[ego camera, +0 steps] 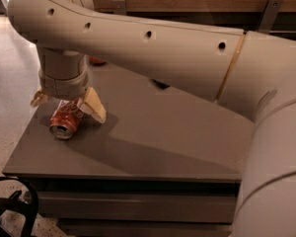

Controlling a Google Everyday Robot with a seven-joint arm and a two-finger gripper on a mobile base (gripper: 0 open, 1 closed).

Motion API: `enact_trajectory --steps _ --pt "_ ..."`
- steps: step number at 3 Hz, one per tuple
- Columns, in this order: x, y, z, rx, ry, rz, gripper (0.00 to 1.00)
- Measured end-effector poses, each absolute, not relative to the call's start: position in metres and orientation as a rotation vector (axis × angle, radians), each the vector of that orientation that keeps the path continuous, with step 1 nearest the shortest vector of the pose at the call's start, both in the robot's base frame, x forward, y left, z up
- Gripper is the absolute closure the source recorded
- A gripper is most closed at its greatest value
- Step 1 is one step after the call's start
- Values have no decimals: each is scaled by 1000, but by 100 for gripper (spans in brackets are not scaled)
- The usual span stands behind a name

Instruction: Place coke can upright

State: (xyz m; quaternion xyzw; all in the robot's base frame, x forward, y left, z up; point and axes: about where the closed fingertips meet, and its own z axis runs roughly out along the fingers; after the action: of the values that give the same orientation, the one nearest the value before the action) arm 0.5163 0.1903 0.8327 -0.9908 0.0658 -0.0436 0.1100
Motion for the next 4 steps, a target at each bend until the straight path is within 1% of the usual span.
enact_trajectory --steps 3,4 --pt "515 187 832 -2906 215 -129 80" --pt "515 187 833 -2907 214 -131 100"
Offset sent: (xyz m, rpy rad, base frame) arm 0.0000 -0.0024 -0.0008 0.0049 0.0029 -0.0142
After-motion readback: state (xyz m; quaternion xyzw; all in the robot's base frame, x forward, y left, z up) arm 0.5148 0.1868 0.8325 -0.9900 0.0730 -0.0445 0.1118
